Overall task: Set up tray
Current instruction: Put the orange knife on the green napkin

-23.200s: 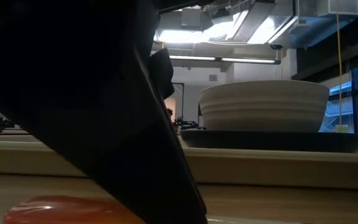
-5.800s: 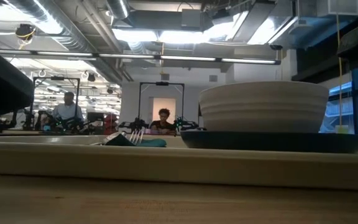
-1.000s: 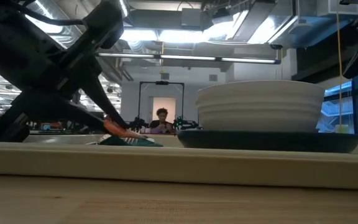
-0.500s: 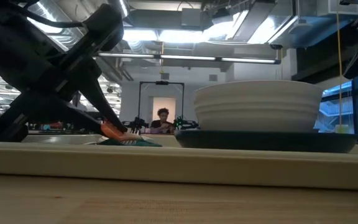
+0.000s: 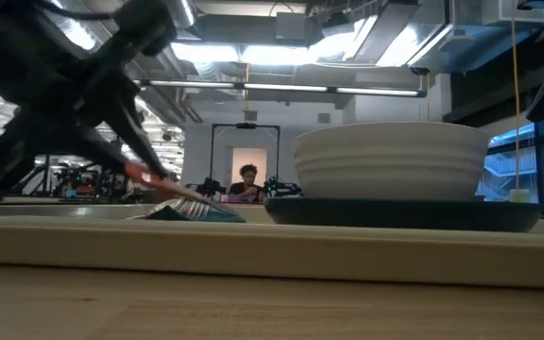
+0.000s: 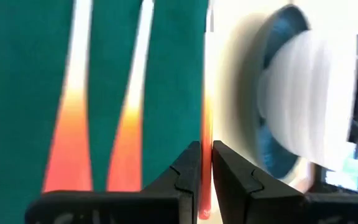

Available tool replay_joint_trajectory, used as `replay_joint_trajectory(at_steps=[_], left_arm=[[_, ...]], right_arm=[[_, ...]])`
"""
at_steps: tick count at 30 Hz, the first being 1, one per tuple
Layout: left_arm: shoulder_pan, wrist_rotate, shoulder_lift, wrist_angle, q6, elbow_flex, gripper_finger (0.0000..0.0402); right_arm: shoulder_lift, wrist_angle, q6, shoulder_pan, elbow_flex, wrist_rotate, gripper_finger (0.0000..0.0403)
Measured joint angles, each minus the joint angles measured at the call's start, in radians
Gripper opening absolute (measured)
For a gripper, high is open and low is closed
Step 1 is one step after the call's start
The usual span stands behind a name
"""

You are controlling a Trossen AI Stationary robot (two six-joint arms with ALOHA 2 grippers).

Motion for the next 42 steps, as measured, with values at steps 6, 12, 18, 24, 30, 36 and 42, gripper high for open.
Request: replay_joint_trajectory(at_steps=[6, 12, 18, 24, 30, 36, 42], left_arm=[[0.031, 0.086, 0.017, 0.017, 0.011, 0.000, 0.0033], [0.047, 0.092, 0.022, 0.018, 0.007, 0.000, 0.0033], [0.047, 0.049, 0.014, 0.008, 0.085, 0.000, 0.0033], [0.077, 0.056, -0.058, 0.028, 0.573, 0.004, 0.0033], [0.177, 0.112, -0.113, 0.035, 1.013, 0.013, 0.0033], [0.304, 0.463, -0.119, 0.035, 1.411, 0.013, 0.0033], [0.410, 0.493, -0.114, 0.036, 1.670, 0.013, 0.0033]], right_arm=[[0.000, 0.011, 0.000, 0.000, 0.000, 0.000, 0.0011], [0.000, 0.014, 0.000, 0.000, 0.000, 0.000, 0.0011], [0.000, 0.014, -0.004, 0.000, 0.000, 0.001, 0.0011], [0.000, 0.015, -0.006, 0.000, 0.000, 0.008, 0.0011], [0.000, 0.053, -0.002, 0.000, 0.000, 0.086, 0.0011], [0.000, 0.156, 0.000, -0.027, 0.000, 0.176, 0.0011], [0.000, 0.210, 0.000, -0.068, 0.000, 0.172, 0.0011]])
